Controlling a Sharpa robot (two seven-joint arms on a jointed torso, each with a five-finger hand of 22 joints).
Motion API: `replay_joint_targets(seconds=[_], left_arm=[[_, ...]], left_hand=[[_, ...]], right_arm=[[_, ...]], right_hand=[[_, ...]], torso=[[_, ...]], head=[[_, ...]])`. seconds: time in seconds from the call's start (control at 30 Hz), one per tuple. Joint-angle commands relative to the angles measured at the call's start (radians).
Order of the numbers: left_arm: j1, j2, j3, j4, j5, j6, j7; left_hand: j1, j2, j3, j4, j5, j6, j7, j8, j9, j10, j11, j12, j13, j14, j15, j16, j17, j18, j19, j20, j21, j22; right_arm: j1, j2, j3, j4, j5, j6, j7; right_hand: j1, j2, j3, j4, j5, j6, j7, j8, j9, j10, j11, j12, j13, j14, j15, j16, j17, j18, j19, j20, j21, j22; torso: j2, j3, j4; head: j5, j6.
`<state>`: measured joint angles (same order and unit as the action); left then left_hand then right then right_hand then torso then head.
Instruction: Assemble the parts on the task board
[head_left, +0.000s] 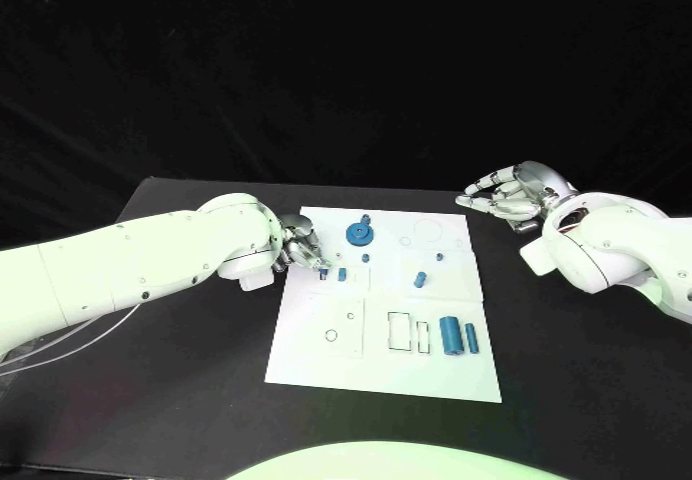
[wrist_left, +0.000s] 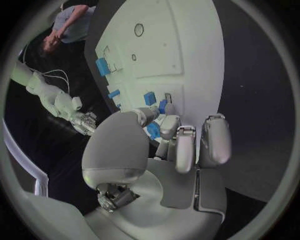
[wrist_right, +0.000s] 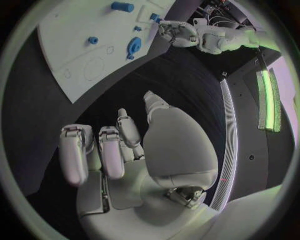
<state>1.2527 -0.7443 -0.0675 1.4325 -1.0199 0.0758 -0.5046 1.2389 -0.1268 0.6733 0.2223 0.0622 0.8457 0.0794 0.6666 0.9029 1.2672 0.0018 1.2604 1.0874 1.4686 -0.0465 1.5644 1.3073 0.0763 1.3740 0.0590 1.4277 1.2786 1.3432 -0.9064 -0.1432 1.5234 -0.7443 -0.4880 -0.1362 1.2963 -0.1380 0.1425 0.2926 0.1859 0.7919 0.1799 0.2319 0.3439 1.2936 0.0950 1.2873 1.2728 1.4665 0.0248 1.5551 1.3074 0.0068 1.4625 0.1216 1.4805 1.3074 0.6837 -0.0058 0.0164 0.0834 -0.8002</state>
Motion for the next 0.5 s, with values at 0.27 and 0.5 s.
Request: replay_joint_targets(seconds=[0.27,0.5], left_arm=[[-0.002,-0.008,-0.001,0.007,-0.02,0.011,0.009],[-0.003,-0.013,-0.001,0.012,-0.022,0.014,0.008]], left_hand=[[-0.007,0.001,0.136,-0.125,0.008,0.0,-0.008,0.005,0.002,0.01,-0.002,0.003,0.001,0.102,-0.008,0.006,0.263,-0.009,0.009,-0.001,0.005,0.002],[-0.009,0.0,0.143,-0.129,0.009,0.001,-0.008,0.005,0.002,0.01,-0.002,0.003,0.001,0.102,-0.009,0.006,0.263,-0.009,0.009,-0.001,0.006,0.002]], right_arm=[[-0.001,0.0,0.0,0.0,-0.001,0.012,0.013],[-0.002,-0.001,0.0,-0.001,-0.001,0.013,0.013]], right_hand=[[-0.012,0.0,-0.003,-0.003,0.004,-0.007,0.001,0.006,-0.001,0.003,0.0,0.004,-0.001,0.093,-0.009,-0.007,0.223,0.019,0.067,-0.006,-0.007,0.188],[-0.013,0.0,-0.003,-0.003,0.005,-0.007,0.001,0.006,-0.002,0.003,0.0,0.004,-0.001,0.094,-0.009,-0.007,0.223,0.019,0.067,-0.006,-0.007,0.188]], torso=[[0.0,0.0003,0.0007],[0.001,-0.0001,-0.0003]], head=[[0.005,-0.004],[0.007,-0.006]])
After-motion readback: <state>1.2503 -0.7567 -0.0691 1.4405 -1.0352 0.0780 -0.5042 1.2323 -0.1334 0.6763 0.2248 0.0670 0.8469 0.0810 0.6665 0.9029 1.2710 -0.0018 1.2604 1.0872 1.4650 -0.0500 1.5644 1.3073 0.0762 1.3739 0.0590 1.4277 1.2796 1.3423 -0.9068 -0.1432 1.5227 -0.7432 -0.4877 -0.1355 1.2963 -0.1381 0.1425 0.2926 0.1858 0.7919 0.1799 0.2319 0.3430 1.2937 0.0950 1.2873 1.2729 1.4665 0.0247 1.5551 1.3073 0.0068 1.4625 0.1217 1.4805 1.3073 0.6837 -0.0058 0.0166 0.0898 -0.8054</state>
